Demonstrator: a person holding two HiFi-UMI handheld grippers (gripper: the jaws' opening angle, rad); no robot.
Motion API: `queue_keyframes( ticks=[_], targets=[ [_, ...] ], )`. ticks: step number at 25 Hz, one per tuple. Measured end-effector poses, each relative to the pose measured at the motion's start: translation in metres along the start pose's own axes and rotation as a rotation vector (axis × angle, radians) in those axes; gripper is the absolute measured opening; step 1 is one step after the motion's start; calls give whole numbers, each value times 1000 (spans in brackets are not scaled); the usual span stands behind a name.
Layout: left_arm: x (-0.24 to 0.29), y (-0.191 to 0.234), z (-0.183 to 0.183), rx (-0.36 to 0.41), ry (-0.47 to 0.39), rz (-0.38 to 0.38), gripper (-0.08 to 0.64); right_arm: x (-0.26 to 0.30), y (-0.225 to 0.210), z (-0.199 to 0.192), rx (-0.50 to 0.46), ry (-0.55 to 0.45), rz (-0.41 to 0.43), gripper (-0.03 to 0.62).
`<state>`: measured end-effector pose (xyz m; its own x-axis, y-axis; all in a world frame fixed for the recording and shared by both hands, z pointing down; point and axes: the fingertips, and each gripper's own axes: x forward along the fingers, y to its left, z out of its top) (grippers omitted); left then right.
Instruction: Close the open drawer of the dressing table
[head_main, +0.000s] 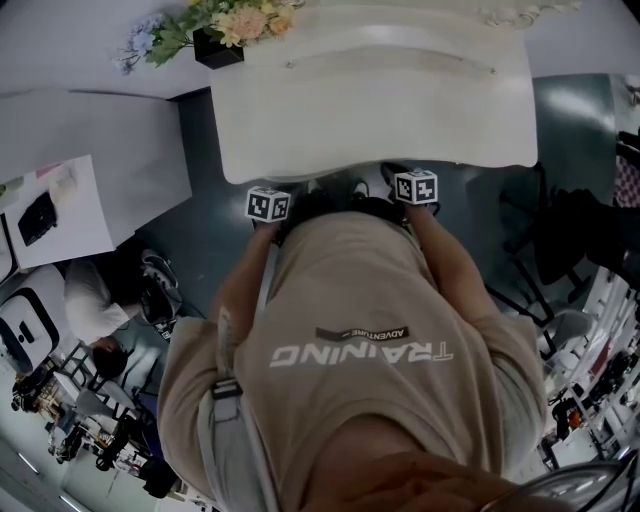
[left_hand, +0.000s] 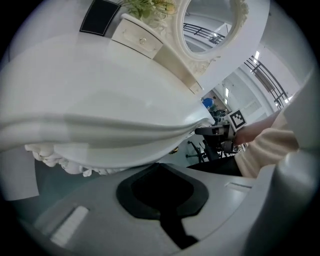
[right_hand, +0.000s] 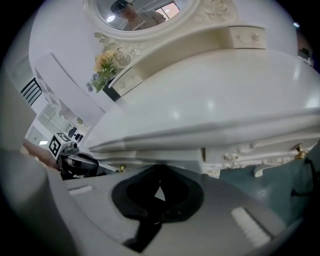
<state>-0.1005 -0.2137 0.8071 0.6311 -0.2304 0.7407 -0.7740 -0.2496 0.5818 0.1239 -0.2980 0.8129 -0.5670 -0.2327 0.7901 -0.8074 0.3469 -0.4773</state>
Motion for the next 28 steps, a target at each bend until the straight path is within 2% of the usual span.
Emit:
queue_keyframes(
  ticks=[5, 11, 14, 18, 22, 28],
  targets=[
    [-3, -2, 6, -27, -30, 12, 0, 1, -1, 2, -28, -28, 8, 4],
    [-9, -17, 7, 11, -76, 39, 0, -2, 11, -32, -136, 13, 85, 5],
    [-12, -25, 1, 16, -99, 66, 0, -19, 18, -49, -226, 26, 113, 5],
    [-16, -43, -11, 5, -117, 83, 0, -58, 26, -61, -243, -12, 166, 5],
    [-26, -64, 5, 28, -208, 97, 0, -95, 26, -46, -238, -116, 162, 5],
    [-63, -104, 36, 98, -374, 96, 0, -139, 47, -1, -353, -221, 161, 3]
  ],
)
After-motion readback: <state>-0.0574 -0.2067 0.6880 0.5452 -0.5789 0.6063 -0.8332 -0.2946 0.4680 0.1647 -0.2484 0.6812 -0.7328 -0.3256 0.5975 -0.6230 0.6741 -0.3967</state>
